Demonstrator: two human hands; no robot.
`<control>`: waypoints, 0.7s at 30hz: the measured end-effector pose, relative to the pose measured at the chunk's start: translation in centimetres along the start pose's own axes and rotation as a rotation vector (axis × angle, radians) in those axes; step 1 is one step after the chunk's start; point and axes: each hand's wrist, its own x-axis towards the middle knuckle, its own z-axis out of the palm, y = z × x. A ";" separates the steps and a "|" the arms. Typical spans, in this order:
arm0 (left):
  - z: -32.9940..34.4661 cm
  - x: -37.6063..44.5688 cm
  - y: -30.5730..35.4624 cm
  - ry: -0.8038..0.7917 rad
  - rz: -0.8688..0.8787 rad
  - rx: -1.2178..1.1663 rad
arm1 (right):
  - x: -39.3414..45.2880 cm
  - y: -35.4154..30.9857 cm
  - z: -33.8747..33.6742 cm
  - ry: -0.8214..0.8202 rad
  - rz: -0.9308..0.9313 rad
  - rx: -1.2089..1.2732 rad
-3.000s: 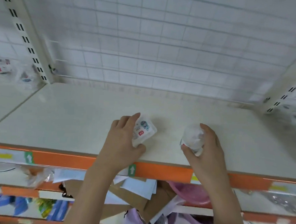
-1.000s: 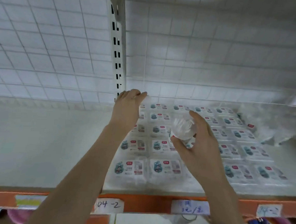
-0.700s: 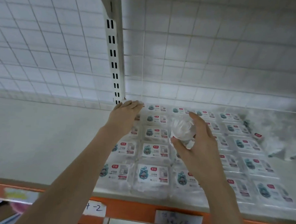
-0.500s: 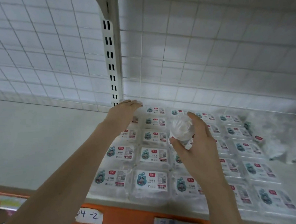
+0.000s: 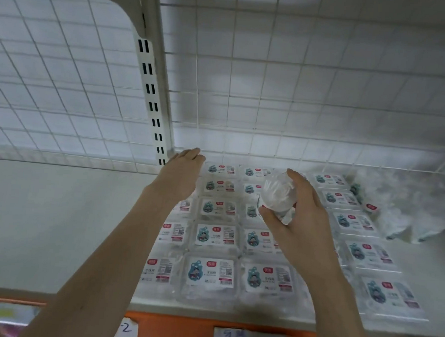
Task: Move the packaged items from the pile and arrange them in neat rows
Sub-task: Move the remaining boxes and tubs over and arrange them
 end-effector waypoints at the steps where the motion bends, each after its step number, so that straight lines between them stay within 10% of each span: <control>1: -0.2 -0.2 1.1 -0.008 -0.006 -0.023 | 0.0 0.3 -0.7 0.004 -0.006 -0.005; 21: 3.9 -2.8 35.3 -0.015 -0.162 -0.141 | -3.9 22.3 -23.6 -0.006 0.113 -0.100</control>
